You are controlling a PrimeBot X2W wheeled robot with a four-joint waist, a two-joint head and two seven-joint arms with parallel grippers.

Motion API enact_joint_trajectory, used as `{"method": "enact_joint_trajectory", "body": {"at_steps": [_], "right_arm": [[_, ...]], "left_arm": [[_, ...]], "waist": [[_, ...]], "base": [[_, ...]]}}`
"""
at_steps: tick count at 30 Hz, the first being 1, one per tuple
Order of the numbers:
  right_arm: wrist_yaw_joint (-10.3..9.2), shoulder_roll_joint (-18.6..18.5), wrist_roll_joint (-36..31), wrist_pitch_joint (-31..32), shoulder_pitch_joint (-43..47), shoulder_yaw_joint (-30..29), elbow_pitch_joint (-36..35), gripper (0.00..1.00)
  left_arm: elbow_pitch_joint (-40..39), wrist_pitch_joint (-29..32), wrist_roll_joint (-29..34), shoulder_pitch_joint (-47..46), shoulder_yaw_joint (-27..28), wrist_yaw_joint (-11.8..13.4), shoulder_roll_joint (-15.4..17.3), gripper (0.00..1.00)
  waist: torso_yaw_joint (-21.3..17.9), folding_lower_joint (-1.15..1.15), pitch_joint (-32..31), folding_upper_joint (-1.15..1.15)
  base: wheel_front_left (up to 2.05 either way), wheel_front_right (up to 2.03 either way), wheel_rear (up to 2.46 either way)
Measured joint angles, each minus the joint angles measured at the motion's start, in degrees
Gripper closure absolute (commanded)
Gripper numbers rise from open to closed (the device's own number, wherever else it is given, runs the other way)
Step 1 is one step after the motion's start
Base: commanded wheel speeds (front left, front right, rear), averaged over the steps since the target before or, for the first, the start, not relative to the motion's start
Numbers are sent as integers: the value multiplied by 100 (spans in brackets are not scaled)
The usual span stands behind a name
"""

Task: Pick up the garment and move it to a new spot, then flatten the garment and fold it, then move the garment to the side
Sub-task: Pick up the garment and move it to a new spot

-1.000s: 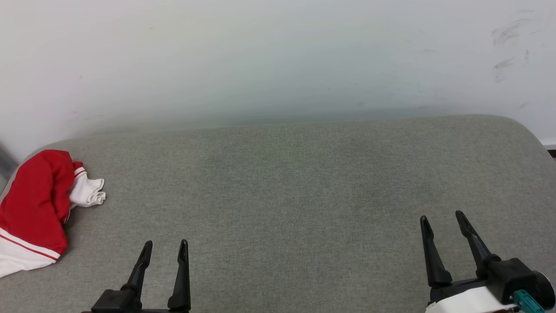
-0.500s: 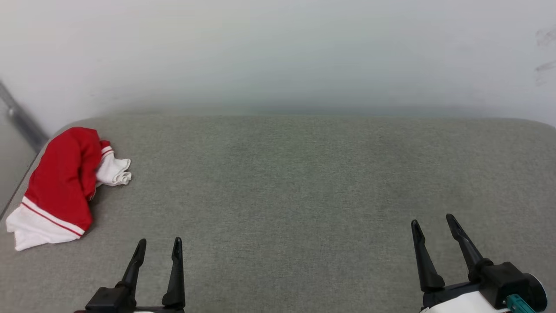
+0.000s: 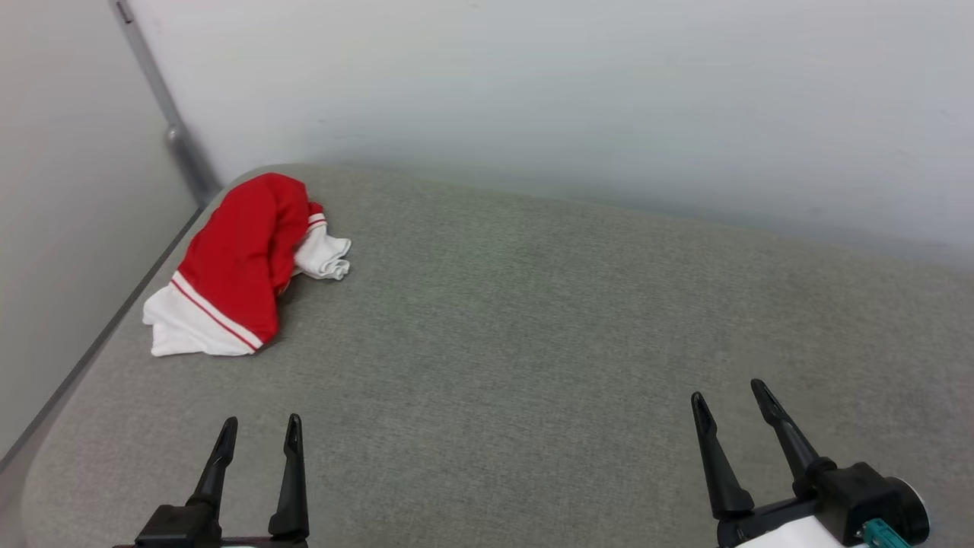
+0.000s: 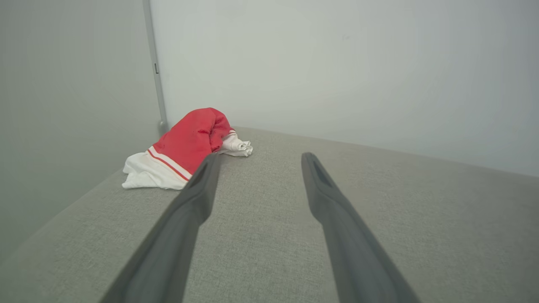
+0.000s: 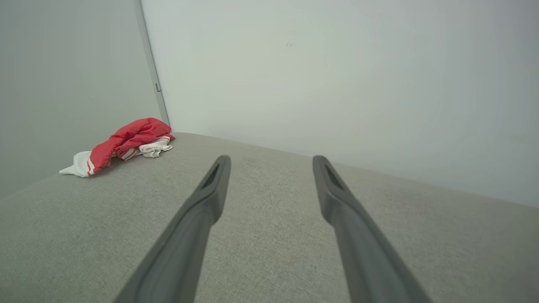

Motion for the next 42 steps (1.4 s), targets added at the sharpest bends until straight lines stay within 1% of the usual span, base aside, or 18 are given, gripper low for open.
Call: {"method": "enact_joint_trajectory", "body": {"at_steps": [6,10,15,19,22,24,28,38,42], "right_arm": [[0,0,67,0,0,187,-16,0],[0,1,96,0,-1,211,-26,0],[0,1,123,0,-1,297,-41,0],[0,1,124,0,-1,331,-41,0],[0,1,129,0,-2,328,-40,0],[0,1,141,0,-3,342,-40,0],[0,1,141,0,-5,389,-38,0],[0,1,168,0,-6,401,3,0],[0,2,178,0,-10,372,13,0]], "left_arm": [[-40,0,53,82,33,-48,0,0],[-53,0,92,88,66,-56,0,0],[-121,0,165,89,90,-57,1,0],[-171,0,216,102,96,-58,1,0],[-196,0,257,104,88,-68,0,0],[-245,0,420,105,78,-75,1,0],[-229,0,350,110,86,-54,0,0],[-197,0,299,116,91,-74,1,0],[-10,0,213,136,80,-101,-8,0]], "waist": [[490,0,-52,0],[764,0,-80,0],[1045,-1,-107,0],[1190,0,-120,0],[1240,0,-126,0],[1255,0,-131,0],[1245,0,-128,0],[1092,0,-91,0],[997,0,-7,0]], "base": [[0,0,0],[0,0,0],[0,0,0],[0,0,0],[0,0,0],[0,0,0],[0,0,0],[0,0,0],[0,0,0]]}}
